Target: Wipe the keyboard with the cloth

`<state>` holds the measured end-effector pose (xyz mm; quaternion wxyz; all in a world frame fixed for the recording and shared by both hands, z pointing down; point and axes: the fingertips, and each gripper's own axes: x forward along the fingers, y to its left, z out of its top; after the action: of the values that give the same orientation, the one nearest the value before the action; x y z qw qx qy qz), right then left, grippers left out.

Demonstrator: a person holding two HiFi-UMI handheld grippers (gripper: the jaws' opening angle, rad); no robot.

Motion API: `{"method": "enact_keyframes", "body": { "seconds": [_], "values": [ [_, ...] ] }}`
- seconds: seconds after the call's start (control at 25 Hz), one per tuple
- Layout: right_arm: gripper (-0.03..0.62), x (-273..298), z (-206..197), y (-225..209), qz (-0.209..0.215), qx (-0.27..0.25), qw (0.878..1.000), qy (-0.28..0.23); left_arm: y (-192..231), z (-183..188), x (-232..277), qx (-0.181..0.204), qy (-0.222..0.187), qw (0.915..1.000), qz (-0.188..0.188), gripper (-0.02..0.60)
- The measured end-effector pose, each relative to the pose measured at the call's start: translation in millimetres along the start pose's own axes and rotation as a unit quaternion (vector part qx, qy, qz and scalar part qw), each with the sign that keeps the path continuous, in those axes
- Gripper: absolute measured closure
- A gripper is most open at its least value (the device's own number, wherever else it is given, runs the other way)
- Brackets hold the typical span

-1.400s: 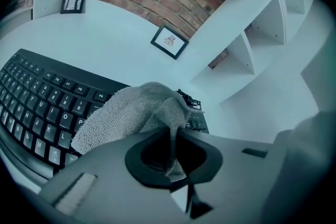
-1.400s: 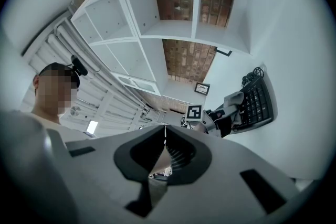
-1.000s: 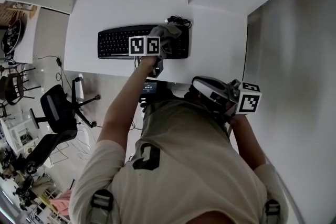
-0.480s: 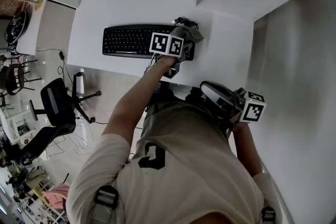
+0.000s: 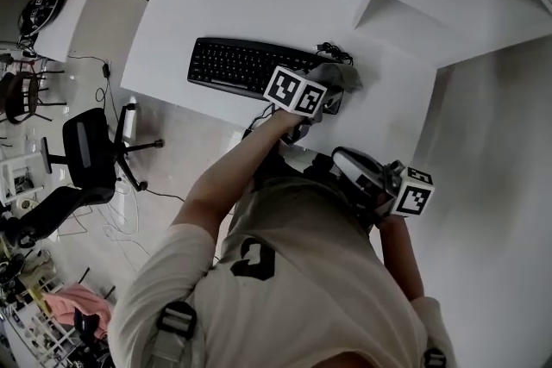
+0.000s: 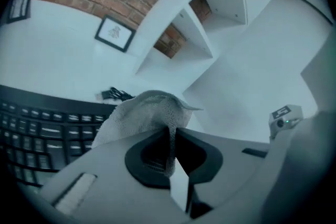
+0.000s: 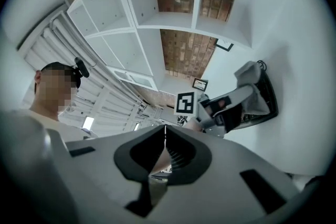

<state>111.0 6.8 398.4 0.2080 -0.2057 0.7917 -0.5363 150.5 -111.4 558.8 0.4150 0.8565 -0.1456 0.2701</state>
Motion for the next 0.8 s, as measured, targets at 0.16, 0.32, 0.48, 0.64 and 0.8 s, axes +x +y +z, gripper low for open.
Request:
{"method": "enact_keyframes", "body": {
  "seconds": [0.16,0.32,0.48,0.64,0.8],
  "values": [
    [0.588,25.6,-6.1,-2.4,0.01,0.009,1.0,0.02,65.8,19.4,-115.7,-0.031,-0.088,0.9932,0.069,0.572],
    [0.588,55.6,-16.8,-4.0,0.018,0.014,0.998,0.053,157.9,14.6,-250.8,-0.062,-0.149,0.966,0.202,0.572],
    [0.588,83.3,-28.1,-5.3,0.018,0.017,0.996,0.081,232.3,-7.0,-338.9,-0.076,-0.143,0.9391,0.303,0.572],
    [0.588,109.6,-40.8,-4.6,0.01,0.012,0.994,0.106,277.1,-8.3,-355.4,-0.071,-0.113,0.9346,0.33,0.572],
    [0.588,127.0,-51.2,-1.3,-0.009,-0.002,0.993,0.118,296.2,8.1,-334.0,-0.068,-0.104,0.9425,0.31,0.572]
  ]
}}
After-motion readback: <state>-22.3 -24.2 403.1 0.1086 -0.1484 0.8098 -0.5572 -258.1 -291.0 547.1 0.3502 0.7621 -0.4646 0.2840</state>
